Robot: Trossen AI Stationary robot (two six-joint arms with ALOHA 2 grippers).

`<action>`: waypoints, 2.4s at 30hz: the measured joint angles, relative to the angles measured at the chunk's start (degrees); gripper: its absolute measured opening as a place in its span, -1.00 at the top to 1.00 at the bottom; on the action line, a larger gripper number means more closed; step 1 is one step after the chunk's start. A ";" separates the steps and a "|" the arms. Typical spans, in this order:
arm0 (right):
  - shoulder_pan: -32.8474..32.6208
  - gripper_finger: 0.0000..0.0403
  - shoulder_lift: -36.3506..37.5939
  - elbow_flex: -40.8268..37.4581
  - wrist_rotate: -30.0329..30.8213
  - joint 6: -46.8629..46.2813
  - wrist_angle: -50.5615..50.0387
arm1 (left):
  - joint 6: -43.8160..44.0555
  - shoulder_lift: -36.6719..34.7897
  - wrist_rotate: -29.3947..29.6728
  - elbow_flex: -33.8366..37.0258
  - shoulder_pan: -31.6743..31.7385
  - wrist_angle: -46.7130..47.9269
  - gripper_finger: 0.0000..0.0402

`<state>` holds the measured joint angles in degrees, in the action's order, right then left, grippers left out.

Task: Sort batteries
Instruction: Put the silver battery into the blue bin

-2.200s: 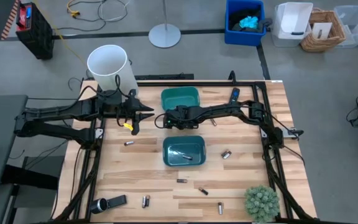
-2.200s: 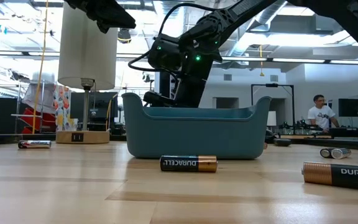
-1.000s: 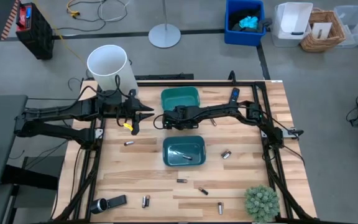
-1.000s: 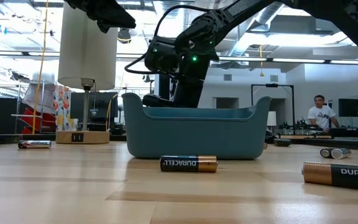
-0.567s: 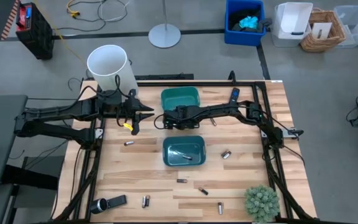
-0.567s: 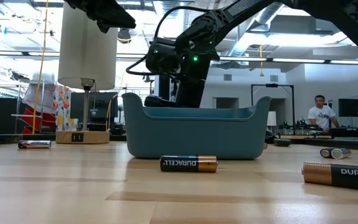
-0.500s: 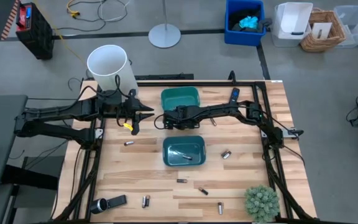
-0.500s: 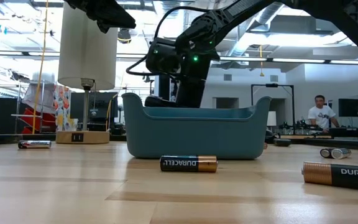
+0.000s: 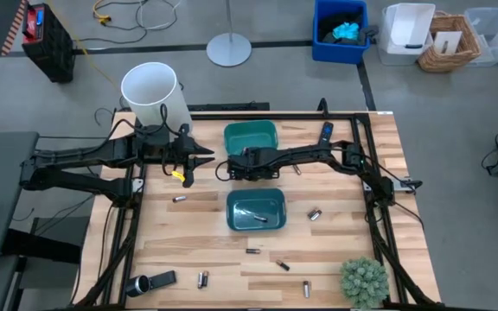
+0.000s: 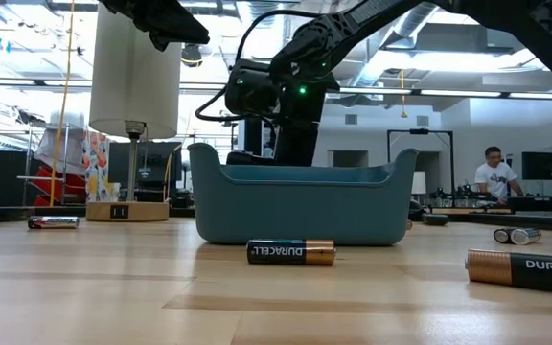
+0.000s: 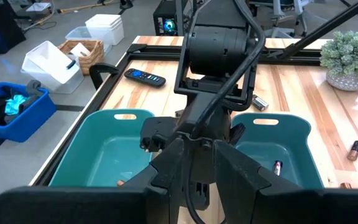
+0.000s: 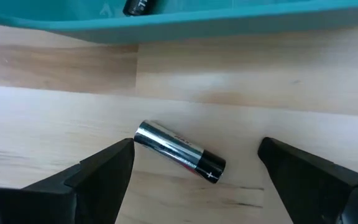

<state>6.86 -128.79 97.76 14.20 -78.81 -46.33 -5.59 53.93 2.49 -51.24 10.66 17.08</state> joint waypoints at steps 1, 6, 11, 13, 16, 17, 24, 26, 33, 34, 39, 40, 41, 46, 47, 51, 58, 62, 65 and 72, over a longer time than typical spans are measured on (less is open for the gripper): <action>-0.03 -0.90 0.00 0.00 0.06 -0.47 0.00 | -0.03 0.00 0.00 0.00 0.00 0.00 0.59; -0.01 -0.82 0.00 0.02 -1.31 -0.73 0.39 | -0.58 0.00 -0.01 0.00 -0.01 0.01 0.59; -0.23 -0.69 0.00 0.02 -1.57 -1.61 0.94 | -0.60 0.00 -0.01 0.00 0.00 0.01 0.59; -0.27 -0.63 0.00 0.02 -1.75 -1.74 0.94 | -0.61 0.00 -0.01 0.00 0.00 0.01 0.59; -0.29 -0.57 0.02 0.02 -2.20 -1.83 0.95 | -0.62 0.00 -0.01 0.00 0.00 0.01 0.59; -0.29 -0.55 0.02 0.02 -2.42 -1.83 0.97 | -0.62 0.00 -0.01 0.00 0.00 0.00 0.59; -0.47 -0.52 0.07 0.07 -4.00 -3.60 1.25 | -0.62 0.00 -0.01 0.00 0.00 0.04 0.59; -0.47 -0.52 0.07 0.11 -5.01 -3.81 1.38 | -0.62 0.00 -0.01 0.00 0.00 0.04 0.59; -0.84 -0.52 0.13 0.13 -6.56 -6.71 1.70 | -0.65 0.00 -0.01 0.00 0.00 0.09 0.59; -0.87 -0.52 0.13 0.15 -6.67 -6.77 1.73 | -0.68 0.00 -0.01 0.00 -0.02 0.11 0.59; -0.93 -0.52 0.13 0.17 -6.86 -8.21 1.64 | -1.83 0.00 -0.04 0.00 0.00 0.20 0.59; -0.93 -0.52 0.13 0.17 -6.89 -8.23 1.62 | -1.96 0.00 -0.04 0.00 -0.01 0.20 0.59; -0.93 -0.52 0.13 0.17 -6.92 -8.30 1.59 | -2.14 0.00 -0.05 0.00 -0.01 0.21 0.59; -0.45 -0.52 0.13 0.22 -7.40 -8.39 0.66 | -2.37 0.00 -0.06 0.00 -0.02 0.20 0.59; -0.37 -0.52 0.13 0.22 -7.43 -8.39 0.51 | -2.39 0.00 -0.20 0.00 0.00 0.22 0.59; -0.05 -0.48 0.13 0.22 -7.54 -8.39 0.26 | -2.39 0.00 -0.67 0.00 -0.01 0.21 0.59; 0.44 -0.33 0.13 0.20 -7.59 -8.39 -0.11 | -2.39 0.00 -0.71 0.00 0.00 0.20 0.59; 0.47 -0.24 0.13 0.17 -7.52 -8.30 -0.13 | -2.39 0.00 -0.80 0.00 -0.01 0.20 0.59; 0.88 -0.16 0.13 0.15 -7.60 -7.94 -0.11 | -2.39 0.00 -0.84 0.00 0.00 0.20 0.59; 0.93 -0.13 0.13 0.04 -7.69 -5.37 1.38 | -2.39 0.00 -0.86 0.00 -0.01 0.20 0.59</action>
<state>7.80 -128.66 97.80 6.51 -84.19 -44.95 -7.99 53.93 1.63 -51.24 10.65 17.28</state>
